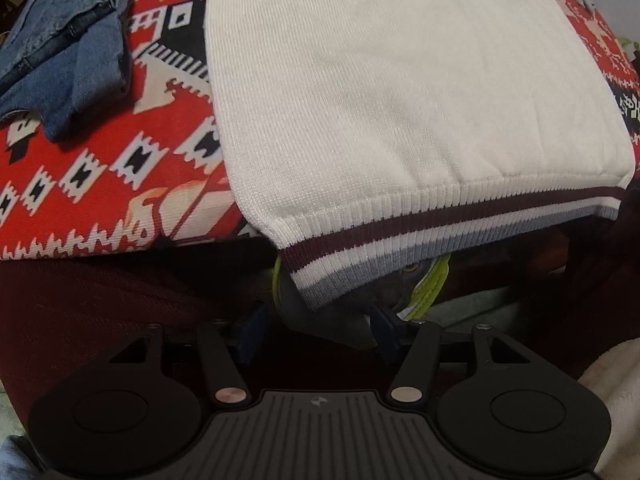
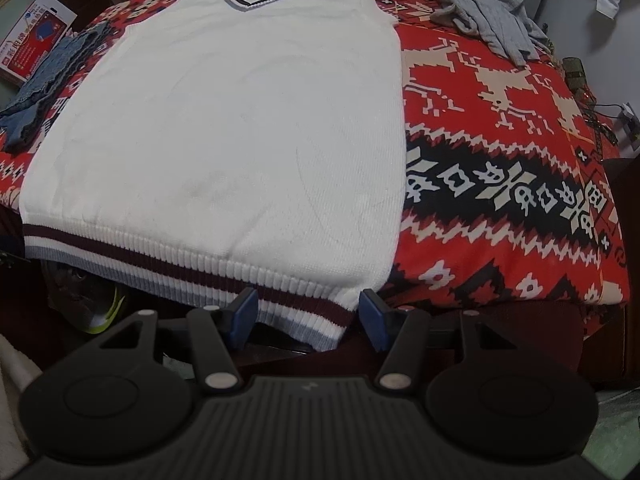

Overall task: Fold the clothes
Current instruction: 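Close both tools on the striped hem corners of the sweater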

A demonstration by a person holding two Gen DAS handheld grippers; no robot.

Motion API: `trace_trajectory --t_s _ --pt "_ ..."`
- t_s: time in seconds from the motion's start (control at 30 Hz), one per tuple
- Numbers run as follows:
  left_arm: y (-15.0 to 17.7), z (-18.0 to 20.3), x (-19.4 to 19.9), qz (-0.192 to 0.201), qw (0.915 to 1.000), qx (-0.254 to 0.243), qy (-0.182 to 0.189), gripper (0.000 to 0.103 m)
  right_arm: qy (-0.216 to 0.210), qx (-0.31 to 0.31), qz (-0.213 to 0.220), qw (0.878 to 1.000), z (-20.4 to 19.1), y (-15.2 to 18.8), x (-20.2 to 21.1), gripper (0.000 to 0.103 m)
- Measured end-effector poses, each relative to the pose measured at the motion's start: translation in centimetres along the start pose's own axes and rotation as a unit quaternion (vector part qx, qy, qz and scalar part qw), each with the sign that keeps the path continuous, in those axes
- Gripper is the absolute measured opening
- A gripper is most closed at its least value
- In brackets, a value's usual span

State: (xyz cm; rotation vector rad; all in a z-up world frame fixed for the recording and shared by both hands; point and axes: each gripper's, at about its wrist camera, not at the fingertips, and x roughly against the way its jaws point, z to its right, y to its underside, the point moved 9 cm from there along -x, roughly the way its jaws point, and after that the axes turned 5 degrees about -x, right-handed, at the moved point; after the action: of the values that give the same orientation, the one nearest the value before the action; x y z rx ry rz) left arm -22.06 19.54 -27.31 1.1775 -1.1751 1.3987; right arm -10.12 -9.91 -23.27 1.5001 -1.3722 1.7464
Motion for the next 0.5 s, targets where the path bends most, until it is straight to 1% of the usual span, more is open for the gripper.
trace_trajectory --t_s 0.13,0.37,0.5 --pt "-0.2 -0.3 -0.2 0.003 1.0000 -0.005 0.007 0.064 -0.002 0.001 -0.002 1.000 -0.2 0.1 -0.1 0.060" --pt "-0.7 -0.8 -0.6 0.010 0.9997 -0.015 0.019 0.064 -0.007 -0.005 -0.005 1.000 -0.1 0.3 -0.3 0.060" --pt "-1.0 -1.2 -0.7 0.018 0.9992 -0.035 0.006 0.064 -0.009 -0.009 -0.005 1.000 0.0 0.4 -0.3 0.060"
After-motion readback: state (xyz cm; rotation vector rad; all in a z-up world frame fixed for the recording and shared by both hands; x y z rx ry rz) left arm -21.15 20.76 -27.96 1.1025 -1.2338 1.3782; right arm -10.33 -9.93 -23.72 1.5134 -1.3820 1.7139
